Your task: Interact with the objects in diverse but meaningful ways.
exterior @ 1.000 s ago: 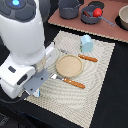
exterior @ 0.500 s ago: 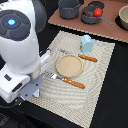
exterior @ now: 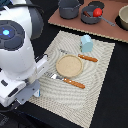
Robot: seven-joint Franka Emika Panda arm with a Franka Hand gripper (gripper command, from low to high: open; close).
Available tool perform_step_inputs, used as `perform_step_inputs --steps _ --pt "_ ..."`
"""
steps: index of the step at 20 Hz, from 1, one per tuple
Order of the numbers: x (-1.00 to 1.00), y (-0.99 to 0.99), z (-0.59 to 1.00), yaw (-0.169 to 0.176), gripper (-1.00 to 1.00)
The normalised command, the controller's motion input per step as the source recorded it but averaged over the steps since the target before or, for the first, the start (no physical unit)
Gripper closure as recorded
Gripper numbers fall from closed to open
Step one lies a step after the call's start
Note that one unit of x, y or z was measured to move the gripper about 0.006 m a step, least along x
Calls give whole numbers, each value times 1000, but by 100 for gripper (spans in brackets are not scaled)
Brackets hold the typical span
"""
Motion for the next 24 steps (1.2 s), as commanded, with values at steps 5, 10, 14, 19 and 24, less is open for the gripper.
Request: perform_step_inputs --steps 5,10,14,19,24 --pt "-65 -6 -73 0 100" --pt "10 -3 302 0 100" --pt "533 249 944 -36 100" --pt "704 489 1000 -33 100" --pt "608 726 858 0 100"
